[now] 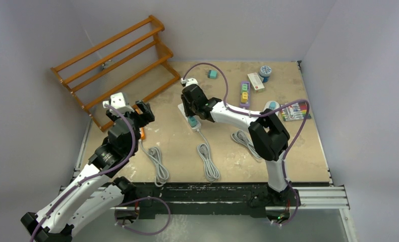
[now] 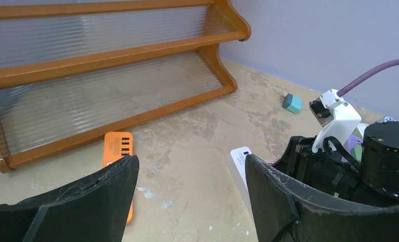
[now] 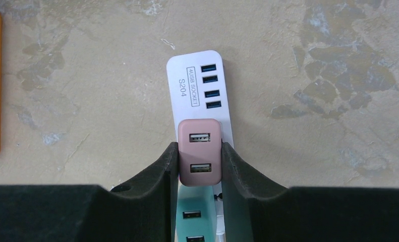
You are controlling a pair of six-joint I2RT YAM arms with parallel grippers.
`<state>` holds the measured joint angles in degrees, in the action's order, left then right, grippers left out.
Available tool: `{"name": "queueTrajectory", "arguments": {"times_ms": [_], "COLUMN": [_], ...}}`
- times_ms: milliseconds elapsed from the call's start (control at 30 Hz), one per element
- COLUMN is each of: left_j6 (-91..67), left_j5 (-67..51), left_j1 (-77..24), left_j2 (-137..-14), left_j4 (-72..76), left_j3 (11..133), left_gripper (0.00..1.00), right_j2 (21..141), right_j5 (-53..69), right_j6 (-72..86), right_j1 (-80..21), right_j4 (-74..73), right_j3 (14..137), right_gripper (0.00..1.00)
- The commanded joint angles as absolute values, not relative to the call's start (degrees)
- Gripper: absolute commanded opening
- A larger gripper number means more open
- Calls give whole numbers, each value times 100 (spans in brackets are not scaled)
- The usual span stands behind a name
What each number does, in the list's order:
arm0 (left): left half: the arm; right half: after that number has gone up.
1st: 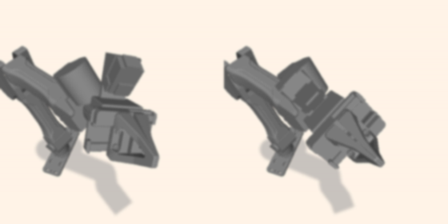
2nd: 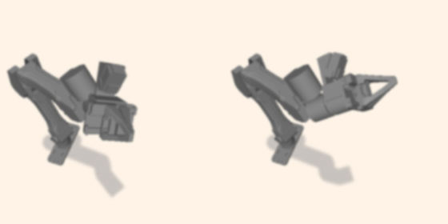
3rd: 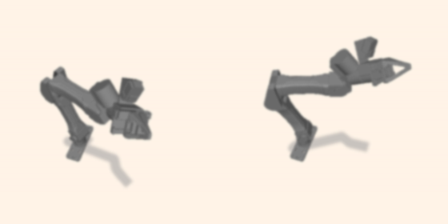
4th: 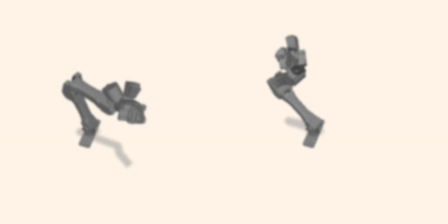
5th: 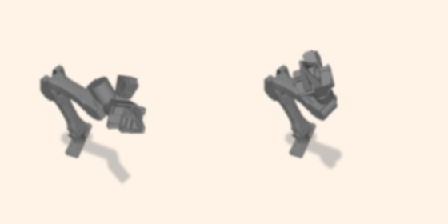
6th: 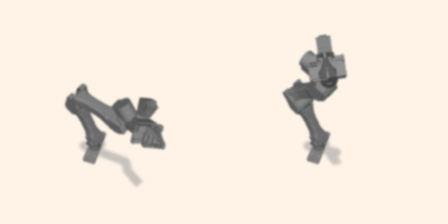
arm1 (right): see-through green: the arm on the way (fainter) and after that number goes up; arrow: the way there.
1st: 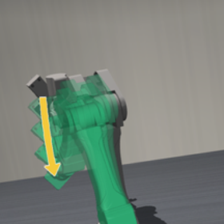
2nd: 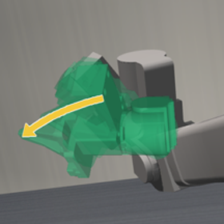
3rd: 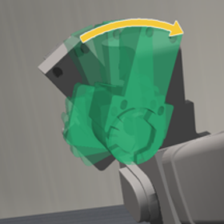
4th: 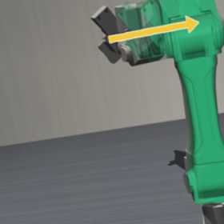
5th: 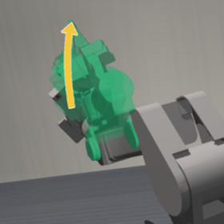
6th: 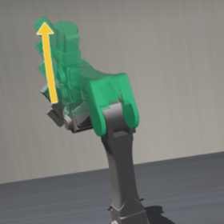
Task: Insert the plug
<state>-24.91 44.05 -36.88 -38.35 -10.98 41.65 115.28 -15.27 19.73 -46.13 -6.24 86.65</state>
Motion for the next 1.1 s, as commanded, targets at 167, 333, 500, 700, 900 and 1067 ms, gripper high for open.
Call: {"name": "queueTrajectory", "arguments": {"times_ms": [167, 333, 500, 700, 900, 1067], "left_j6": [-2520, -2521, -2521, -2522, -2522, -2518], "left_j5": [4342, 4358, 4346, 4333, 4326, 4315], "left_j1": [-3690, -3687, -3691, -3690, -3690, -3689], "left_j2": [-3808, -3793, -3800, -3800, -3812, -3814], "left_j4": [-949, -949, -949, -943, -944, -951], "left_j3": [4182, 4180, 4184, 4182, 4184, 4185], "left_gripper": [76, 76, 76, 76, 76, 76], "right_j2": [11609, 11684, 11811, 11987, 11971, 12107], "right_j5": [-1358, -1461, -1576, -1808, -1804, -1890], "right_j6": [1827, 1815, 1631, 1443, 1455, 1530], "right_j1": [-4676, -4676, -4684, -4745, -4749, -4755], "right_j4": [-571, -689, -967, -1253, -1134, -1123], "right_j3": [8936, 8987, 9011, 8886, 8553, 8263], "right_gripper": [0, 0, 0, 0, 0, 0]}}
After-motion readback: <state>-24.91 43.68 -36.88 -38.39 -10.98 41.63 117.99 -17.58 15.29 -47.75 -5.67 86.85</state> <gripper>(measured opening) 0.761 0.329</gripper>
